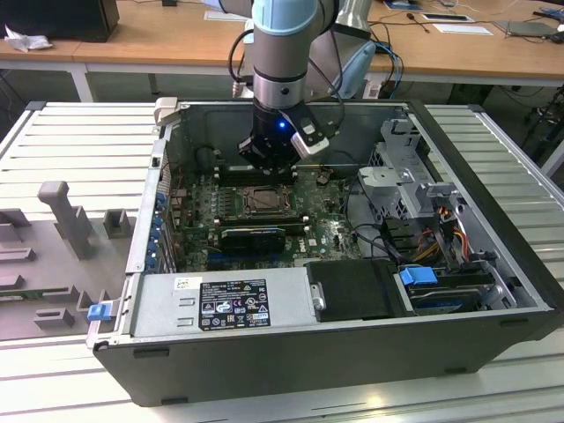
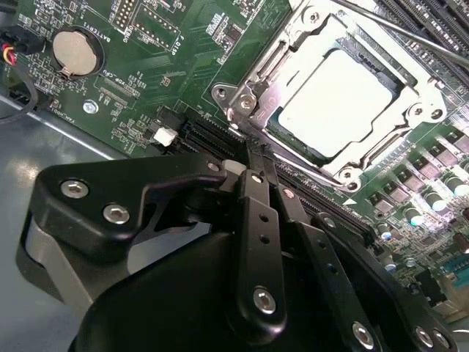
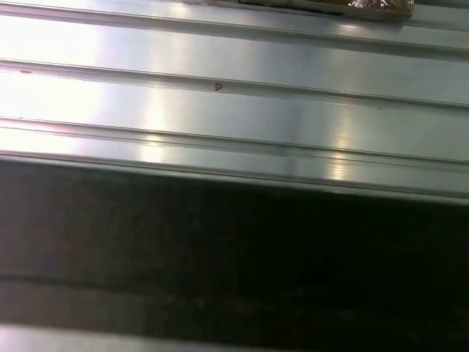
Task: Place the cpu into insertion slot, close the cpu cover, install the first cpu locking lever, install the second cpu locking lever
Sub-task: 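Install the first cpu locking lever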
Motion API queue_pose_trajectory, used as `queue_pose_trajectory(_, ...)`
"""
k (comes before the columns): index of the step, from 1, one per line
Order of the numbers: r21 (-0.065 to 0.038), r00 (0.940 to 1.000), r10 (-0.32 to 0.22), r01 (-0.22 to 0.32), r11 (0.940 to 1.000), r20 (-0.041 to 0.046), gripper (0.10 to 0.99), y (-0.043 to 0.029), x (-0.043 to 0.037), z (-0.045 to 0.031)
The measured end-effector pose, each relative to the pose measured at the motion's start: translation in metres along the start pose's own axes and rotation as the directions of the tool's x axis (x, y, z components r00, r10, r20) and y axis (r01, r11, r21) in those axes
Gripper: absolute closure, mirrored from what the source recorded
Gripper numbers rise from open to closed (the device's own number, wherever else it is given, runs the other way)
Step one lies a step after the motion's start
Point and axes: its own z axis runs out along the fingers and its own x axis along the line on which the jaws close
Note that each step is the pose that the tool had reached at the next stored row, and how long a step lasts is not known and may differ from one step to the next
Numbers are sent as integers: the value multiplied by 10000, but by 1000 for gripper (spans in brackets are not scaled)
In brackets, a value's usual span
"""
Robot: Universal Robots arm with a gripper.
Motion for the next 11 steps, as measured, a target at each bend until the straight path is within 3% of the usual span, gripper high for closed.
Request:
queue_pose_trajectory(6, 4, 10000, -1, 1, 10000, 2, 980, -1, 0, 17)
queue_pose_trajectory(11, 4, 10000, 0, 0, 10000, 0, 980, 1, -1, -14)
